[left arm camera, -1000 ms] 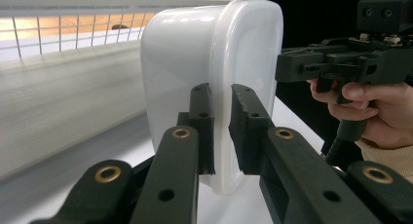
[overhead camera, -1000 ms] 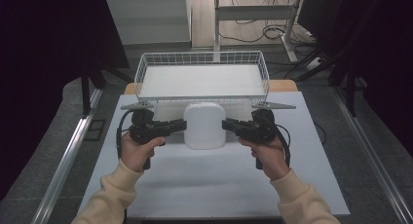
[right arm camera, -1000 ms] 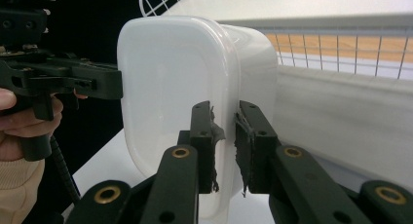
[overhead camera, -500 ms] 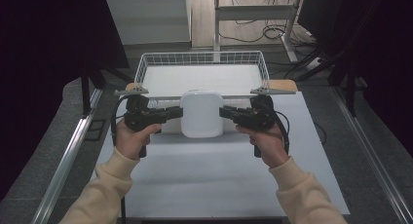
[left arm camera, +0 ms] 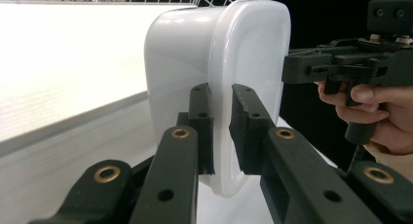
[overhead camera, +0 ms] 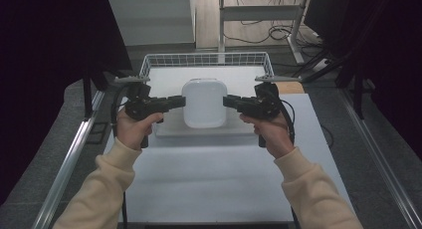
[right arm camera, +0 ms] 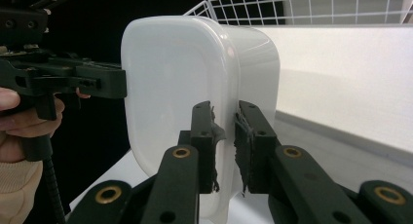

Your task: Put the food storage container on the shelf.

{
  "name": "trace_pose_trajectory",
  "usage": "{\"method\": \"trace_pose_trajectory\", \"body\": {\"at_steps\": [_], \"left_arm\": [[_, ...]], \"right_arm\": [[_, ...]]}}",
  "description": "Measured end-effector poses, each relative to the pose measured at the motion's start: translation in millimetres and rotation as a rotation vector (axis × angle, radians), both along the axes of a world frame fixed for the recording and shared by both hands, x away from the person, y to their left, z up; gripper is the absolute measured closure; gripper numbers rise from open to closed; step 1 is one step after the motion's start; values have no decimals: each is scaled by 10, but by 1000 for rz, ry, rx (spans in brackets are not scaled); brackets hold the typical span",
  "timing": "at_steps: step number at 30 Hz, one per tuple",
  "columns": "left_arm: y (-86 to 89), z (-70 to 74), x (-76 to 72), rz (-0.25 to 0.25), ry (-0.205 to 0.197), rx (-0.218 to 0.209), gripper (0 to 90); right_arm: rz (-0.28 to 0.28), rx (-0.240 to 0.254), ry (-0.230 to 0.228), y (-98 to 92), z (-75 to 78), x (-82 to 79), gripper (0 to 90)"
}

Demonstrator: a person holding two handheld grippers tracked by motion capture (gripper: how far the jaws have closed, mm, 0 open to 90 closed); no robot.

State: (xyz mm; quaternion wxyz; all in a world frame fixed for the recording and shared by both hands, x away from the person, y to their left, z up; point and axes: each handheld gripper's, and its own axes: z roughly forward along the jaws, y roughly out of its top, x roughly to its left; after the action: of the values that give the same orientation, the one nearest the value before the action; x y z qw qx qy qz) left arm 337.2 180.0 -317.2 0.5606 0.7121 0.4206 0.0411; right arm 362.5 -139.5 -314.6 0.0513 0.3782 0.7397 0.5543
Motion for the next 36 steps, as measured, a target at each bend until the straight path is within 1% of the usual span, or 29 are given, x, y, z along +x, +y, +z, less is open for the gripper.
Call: {"method": "trace_pose_trajectory", "body": {"at_steps": [4, 6, 9, 13, 17, 20, 23, 27, 31, 32, 35, 36], "left_arm": [[11, 68, 69, 1, -4, 0, 802], [23, 105, 124, 0, -1, -6, 801], [53, 163, 230, 2, 11, -22, 800], [74, 242, 335, 2, 7, -13, 800], [100, 294, 460, 0, 21, -19, 800], [122, 302, 545, 1, 32, -27, 799], [146, 293, 643, 2, 52, -33, 799], [168, 259, 747, 7, 84, -39, 798], [198, 200, 854, 8, 117, -47, 798], [202, 182, 882, 11, 128, -54, 798], [227, 156, 944, 10, 149, -90, 798], [238, 143, 987, 10, 163, -111, 798]], "right_arm": [[-1, -7, -11, 12, 83, 58, 785], [-1, -4, -8, 17, 121, 97, 785], [2, 1, -4, 28, 185, 179, 787], [6, 4, 1, 54, 271, 302, 789], [10, 8, 7, 67, 322, 414, 789], [12, 12, 13, 80, 349, 497, 790], [10, 4, 31, 103, 370, 586, 790], [6, -7, 63, 141, 364, 713, 790], [4, -5, 100, 167, 320, 826, 789], [3, -5, 109, 171, 306, 849, 789], [4, 27, 139, 165, 279, 908, 790], [4, 34, 148, 162, 279, 925, 790]]}}
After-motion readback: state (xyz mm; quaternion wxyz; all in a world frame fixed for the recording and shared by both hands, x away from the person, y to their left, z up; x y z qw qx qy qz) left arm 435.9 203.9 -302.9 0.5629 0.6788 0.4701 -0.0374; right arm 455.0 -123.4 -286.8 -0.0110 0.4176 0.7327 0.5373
